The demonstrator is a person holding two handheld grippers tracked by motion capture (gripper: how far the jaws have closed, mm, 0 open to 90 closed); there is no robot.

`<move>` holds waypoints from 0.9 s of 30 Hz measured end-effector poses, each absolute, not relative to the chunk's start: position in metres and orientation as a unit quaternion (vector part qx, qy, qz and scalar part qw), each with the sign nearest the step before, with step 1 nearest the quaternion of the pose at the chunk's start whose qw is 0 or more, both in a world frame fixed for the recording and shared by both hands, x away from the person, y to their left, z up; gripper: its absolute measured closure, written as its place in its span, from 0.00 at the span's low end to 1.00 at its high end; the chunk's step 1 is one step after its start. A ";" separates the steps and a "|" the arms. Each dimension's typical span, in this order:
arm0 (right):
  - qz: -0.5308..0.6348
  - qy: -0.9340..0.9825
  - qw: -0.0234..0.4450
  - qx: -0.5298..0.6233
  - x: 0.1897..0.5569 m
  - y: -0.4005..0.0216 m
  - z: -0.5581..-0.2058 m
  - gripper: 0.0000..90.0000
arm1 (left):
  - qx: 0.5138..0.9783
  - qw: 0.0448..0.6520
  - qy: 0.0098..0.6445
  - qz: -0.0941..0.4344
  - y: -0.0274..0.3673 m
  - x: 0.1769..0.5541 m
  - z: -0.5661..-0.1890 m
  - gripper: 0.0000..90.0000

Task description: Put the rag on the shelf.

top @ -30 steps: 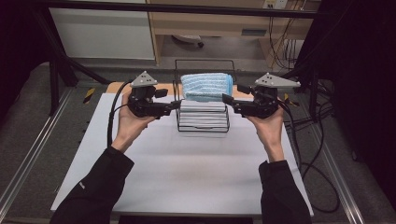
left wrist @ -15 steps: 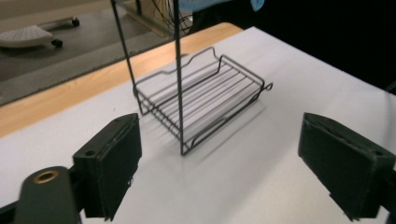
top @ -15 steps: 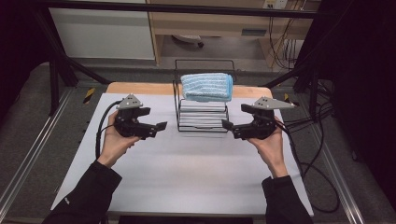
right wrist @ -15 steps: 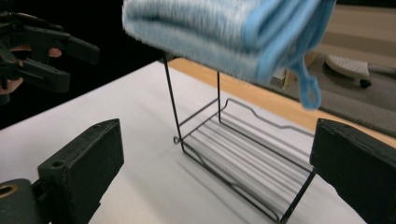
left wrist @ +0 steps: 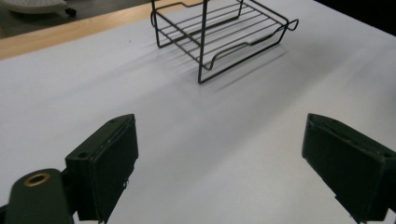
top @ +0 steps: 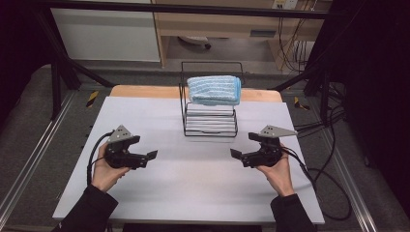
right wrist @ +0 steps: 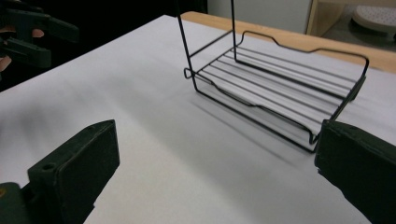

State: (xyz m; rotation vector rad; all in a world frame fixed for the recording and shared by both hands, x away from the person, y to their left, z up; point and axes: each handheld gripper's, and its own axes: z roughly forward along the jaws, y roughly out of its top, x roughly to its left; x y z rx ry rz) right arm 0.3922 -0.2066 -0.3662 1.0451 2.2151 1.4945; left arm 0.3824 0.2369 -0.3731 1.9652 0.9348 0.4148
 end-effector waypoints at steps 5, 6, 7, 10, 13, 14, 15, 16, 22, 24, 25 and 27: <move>0.507 0.771 0.129 0.364 0.386 -0.213 -0.386 0.01 | 0.794 0.446 0.384 0.152 0.248 0.375 -0.396 0.12; 0.507 0.770 0.128 0.365 0.385 -0.215 -0.390 0.01 | 0.794 0.446 0.385 0.151 0.249 0.374 -0.399 0.12; 0.505 0.772 0.126 0.364 0.384 -0.217 -0.393 0.01 | 0.794 0.444 0.386 0.151 0.251 0.373 -0.403 0.12; 0.498 0.777 0.121 0.367 0.380 -0.224 -0.405 0.01 | 0.797 0.439 0.388 0.149 0.257 0.370 -0.413 0.12; 0.486 0.784 0.119 0.368 0.376 -0.232 -0.416 0.01 | 0.799 0.435 0.386 0.152 0.262 0.367 -0.418 0.12; 0.487 0.783 0.118 0.369 0.375 -0.234 -0.418 0.01 | 0.800 0.435 0.384 0.152 0.263 0.365 -0.421 0.12; 0.490 0.782 0.115 0.369 0.374 -0.238 -0.422 0.01 | 0.802 0.434 0.382 0.153 0.265 0.364 -0.423 0.12; 0.490 0.781 0.113 0.371 0.373 -0.241 -0.425 0.01 | 0.802 0.432 0.382 0.154 0.266 0.364 -0.424 0.12; 0.495 0.774 0.103 0.381 0.367 -0.254 -0.437 0.01 | 0.802 0.429 0.386 0.154 0.270 0.359 -0.432 0.12; 0.492 0.776 0.104 0.382 0.366 -0.256 -0.439 0.01 | 0.800 0.430 0.389 0.153 0.272 0.359 -0.434 0.12; 0.489 0.777 0.105 0.382 0.366 -0.257 -0.440 0.01 | 0.802 0.428 0.388 0.152 0.272 0.359 -0.434 0.12; 0.483 0.781 0.107 0.382 0.367 -0.257 -0.442 0.01 | 0.804 0.426 0.387 0.151 0.273 0.359 -0.436 0.12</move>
